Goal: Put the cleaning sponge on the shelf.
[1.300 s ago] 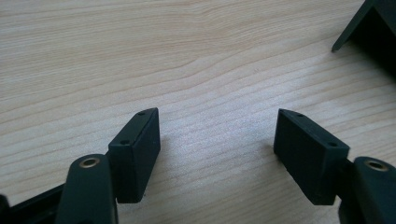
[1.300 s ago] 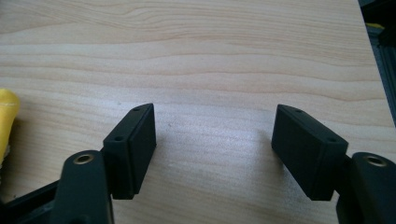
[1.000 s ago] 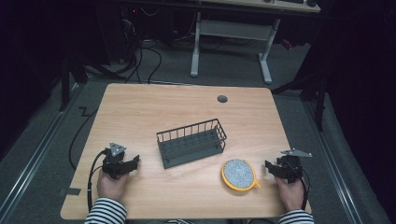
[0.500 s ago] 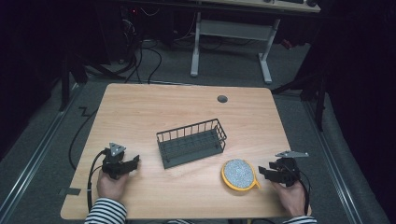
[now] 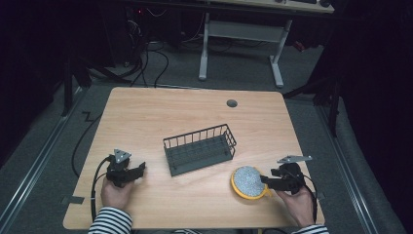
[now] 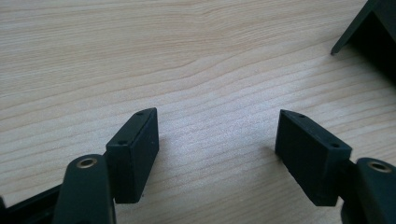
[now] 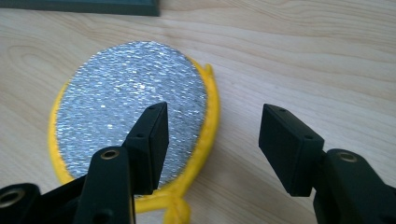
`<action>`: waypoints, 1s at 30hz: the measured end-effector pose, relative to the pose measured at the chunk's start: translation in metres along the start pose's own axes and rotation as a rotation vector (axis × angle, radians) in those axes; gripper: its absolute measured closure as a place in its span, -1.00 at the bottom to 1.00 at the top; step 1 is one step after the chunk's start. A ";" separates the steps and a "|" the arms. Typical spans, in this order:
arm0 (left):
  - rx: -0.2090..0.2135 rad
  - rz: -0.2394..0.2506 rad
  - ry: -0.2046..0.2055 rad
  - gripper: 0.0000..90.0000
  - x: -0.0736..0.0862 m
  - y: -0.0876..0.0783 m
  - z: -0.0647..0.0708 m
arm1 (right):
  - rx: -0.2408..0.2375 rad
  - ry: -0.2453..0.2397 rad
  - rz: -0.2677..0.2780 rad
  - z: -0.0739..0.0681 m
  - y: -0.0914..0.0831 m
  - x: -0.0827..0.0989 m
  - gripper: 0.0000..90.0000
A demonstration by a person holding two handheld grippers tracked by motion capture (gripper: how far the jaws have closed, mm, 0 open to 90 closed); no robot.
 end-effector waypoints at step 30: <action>0.006 0.001 -0.005 -0.32 0.000 0.000 0.000 | -0.144 0.047 -0.149 -0.013 0.035 0.000 0.09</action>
Point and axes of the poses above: each handheld gripper's, and its own axes: y roughly forward along the jaws, x roughly out of its underside, z roughly to its right, the point moved 9 cm from there along y, roughly forward along the jaws
